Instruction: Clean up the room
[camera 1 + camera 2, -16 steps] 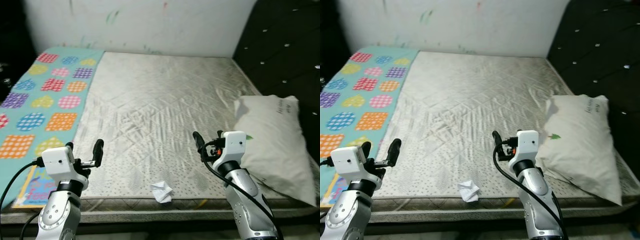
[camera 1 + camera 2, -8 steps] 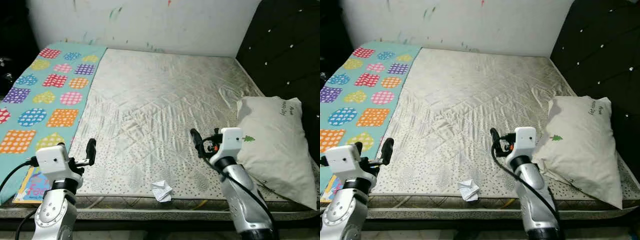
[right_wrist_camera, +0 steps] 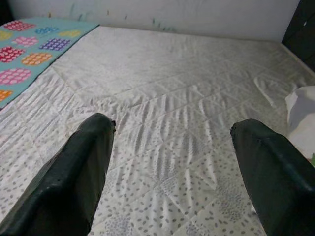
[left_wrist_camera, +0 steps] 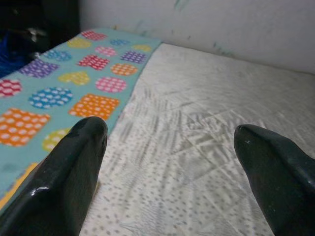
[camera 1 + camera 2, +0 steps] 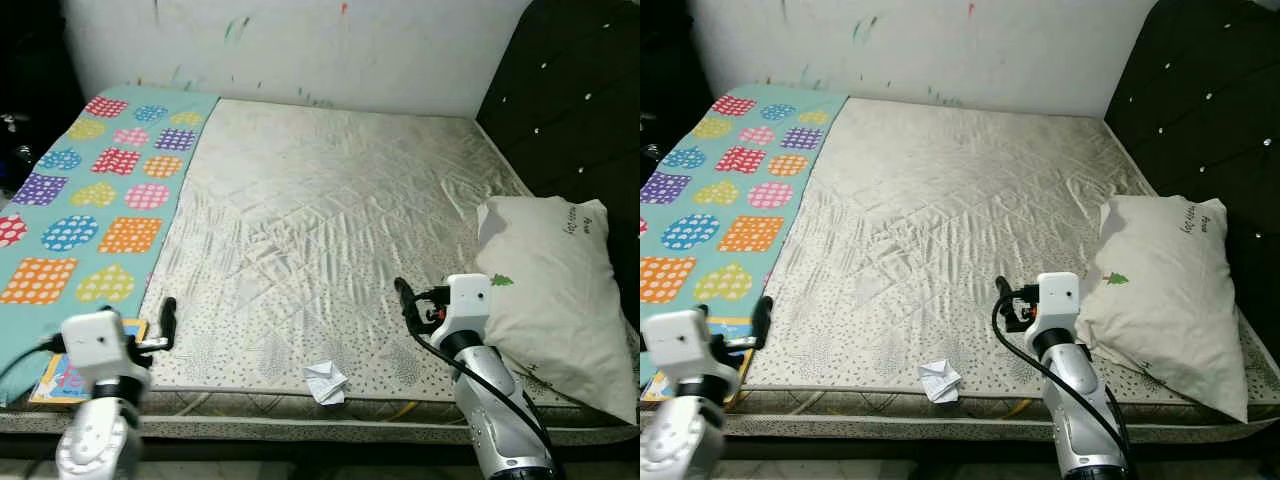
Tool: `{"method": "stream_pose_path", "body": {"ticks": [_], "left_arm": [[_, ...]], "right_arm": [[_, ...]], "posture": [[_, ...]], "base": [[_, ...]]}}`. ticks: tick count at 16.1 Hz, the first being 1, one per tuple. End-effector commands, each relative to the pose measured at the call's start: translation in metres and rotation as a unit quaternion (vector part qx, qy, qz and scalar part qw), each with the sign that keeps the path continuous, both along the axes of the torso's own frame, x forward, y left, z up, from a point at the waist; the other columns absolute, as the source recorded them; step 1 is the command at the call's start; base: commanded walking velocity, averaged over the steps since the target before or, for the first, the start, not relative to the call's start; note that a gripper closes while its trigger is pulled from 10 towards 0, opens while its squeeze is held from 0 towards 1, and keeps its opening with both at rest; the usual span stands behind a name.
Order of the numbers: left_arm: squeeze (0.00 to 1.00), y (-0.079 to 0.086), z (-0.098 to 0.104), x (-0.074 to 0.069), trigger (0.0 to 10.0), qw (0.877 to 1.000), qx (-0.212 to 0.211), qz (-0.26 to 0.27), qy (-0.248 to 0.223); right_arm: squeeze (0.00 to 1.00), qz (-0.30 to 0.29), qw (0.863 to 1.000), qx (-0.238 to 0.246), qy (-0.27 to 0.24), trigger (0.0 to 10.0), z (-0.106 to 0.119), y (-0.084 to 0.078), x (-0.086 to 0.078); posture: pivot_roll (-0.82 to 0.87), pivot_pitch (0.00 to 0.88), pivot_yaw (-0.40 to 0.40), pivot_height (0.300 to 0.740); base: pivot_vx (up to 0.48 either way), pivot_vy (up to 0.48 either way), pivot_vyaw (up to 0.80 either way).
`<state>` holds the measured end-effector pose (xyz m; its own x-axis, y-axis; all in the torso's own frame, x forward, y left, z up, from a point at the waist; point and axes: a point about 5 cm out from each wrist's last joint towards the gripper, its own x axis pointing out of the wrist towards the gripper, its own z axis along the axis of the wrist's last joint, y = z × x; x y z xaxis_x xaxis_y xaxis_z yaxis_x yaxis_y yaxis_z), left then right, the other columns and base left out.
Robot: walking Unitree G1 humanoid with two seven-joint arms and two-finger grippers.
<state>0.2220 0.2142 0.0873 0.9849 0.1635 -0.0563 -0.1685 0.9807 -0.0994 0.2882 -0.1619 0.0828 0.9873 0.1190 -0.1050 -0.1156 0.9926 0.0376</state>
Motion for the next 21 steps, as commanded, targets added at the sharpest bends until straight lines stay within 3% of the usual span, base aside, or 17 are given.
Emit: {"method": "stream_pose_path", "body": {"ticks": [1, 4, 8, 12, 21], "left_arm": [[0.00, -0.012, 0.001, 0.003, 10.0, 1.000, -0.002, -0.013, -0.005], [0.00, -0.020, 0.000, -0.002, 10.0, 1.000, -0.010, -0.027, -0.006], [0.00, -0.014, 0.001, -0.007, 10.0, 1.000, -0.009, -0.017, -0.008], [0.00, -0.017, 0.000, -0.012, 10.0, 1.000, -0.024, -0.020, -0.004], [0.00, -0.015, 0.002, -0.019, 10.0, 1.000, -0.020, -0.015, 0.006]], "right_arm": [[0.00, -0.010, 1.000, -0.007, -0.007, 10.0, 0.002, -0.007, 0.001], [0.00, -0.009, 1.000, -0.008, -0.003, 10.0, 0.000, -0.006, -0.004], [0.00, 0.007, 1.000, -0.005, -0.003, 10.0, 0.001, -0.002, -0.004], [0.00, 0.005, 0.999, -0.020, 0.031, 10.0, -0.007, -0.004, -0.003], [0.00, 0.058, 0.998, -0.001, 0.030, 10.0, 0.000, 0.006, -0.004]], "posture": [[0.04, 0.000, -0.084, 0.740], [0.04, 0.000, -0.098, 0.740], [0.05, 0.030, -0.119, 0.740], [0.05, 0.050, -0.119, 0.740], [0.06, 0.112, -0.138, 0.730]], "base": [[0.000, 0.000, 0.00], [0.000, 0.000, -0.73], [0.000, 0.000, -0.77], [0.000, 0.000, 0.00], [0.000, 0.000, 0.00]]}}
